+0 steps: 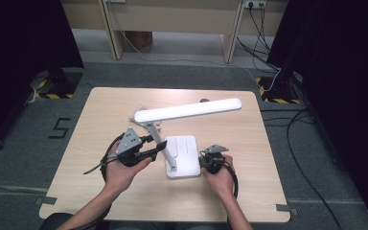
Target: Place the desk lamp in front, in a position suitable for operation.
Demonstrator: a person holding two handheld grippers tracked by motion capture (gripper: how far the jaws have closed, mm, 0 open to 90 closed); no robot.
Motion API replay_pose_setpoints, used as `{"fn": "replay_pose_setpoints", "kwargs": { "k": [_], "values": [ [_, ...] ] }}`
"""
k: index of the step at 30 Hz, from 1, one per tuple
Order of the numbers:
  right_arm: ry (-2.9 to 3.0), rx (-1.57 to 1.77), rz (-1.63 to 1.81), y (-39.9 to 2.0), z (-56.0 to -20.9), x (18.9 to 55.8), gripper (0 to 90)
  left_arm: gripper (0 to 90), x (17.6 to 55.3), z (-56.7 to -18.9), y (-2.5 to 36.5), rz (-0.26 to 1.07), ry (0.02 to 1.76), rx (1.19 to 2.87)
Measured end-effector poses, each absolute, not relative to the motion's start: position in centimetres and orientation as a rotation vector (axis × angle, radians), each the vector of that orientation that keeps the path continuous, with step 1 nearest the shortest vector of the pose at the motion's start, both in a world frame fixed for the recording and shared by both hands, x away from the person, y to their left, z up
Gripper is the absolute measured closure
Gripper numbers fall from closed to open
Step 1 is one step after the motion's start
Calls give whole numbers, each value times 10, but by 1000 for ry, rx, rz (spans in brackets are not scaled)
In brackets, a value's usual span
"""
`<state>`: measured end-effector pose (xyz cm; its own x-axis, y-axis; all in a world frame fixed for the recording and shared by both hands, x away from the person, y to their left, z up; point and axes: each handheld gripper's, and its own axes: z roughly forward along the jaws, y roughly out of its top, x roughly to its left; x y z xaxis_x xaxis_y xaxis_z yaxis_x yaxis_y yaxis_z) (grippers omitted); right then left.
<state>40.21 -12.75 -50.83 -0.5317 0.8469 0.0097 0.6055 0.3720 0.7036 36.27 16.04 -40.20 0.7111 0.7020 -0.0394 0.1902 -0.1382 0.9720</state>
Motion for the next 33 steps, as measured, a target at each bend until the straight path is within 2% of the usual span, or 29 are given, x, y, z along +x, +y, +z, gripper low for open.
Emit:
{"fn": "replay_pose_setpoints", "kwargs": {
  "k": [17, 31, 33],
  "values": [
    [2351, 1069, 922, -70, -508, 385, 844, 596, 354, -406, 211, 557, 842, 1604],
    [2367, 1025, 899, -57, -505, 382, 836, 611, 359, -405, 217, 572, 859, 1606],
    [2367, 1028, 905, -59, -505, 383, 803, 598, 359, -405, 218, 574, 854, 1612]
  ]
}}
